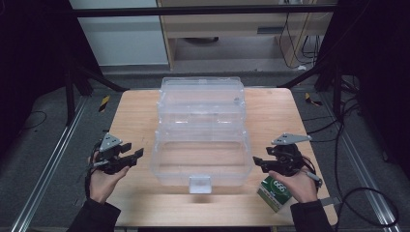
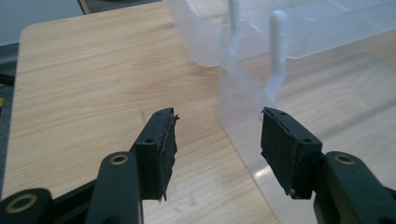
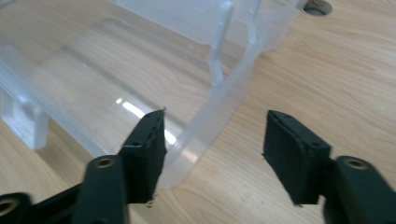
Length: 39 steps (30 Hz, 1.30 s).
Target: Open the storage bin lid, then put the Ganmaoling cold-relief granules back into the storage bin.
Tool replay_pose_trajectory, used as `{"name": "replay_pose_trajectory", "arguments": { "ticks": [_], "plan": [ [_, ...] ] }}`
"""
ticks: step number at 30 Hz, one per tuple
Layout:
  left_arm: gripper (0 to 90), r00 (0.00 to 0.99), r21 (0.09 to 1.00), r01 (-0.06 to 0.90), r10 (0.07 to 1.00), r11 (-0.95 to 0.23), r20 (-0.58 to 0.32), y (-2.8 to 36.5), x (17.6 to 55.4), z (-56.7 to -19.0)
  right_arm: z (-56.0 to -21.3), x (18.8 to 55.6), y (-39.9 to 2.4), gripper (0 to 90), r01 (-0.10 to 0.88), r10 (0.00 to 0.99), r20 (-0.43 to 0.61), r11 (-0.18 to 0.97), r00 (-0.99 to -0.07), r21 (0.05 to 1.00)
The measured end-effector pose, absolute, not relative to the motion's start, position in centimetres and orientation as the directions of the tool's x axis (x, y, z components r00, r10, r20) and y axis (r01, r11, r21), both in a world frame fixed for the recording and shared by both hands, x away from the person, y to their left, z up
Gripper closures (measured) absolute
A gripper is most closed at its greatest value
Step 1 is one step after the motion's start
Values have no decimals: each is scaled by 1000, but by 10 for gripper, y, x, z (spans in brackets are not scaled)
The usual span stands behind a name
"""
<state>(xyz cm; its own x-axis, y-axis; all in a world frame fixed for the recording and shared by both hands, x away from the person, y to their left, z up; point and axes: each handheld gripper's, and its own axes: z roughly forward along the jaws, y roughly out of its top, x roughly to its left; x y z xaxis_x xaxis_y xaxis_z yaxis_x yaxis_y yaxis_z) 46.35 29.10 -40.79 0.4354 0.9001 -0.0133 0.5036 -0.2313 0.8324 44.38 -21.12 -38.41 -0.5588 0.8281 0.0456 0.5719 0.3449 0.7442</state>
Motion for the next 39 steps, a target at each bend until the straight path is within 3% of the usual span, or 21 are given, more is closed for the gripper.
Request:
{"name": "replay_pose_trajectory", "arguments": {
  "ticks": [5,15,39],
  "plan": [
    [410,404,848,490,915,-200,-17,298,465,-409,-380,443,-215,289,589,824,-10,412,-566,695],
    [357,368,832,525,929,-183,-28,312,471,-417,-371,438,-220,217,636,808,-2,465,-589,616],
    [358,352,804,564,936,-188,-28,316,476,-428,-388,428,-221,113,706,771,8,579,-637,408]
  ]
}}
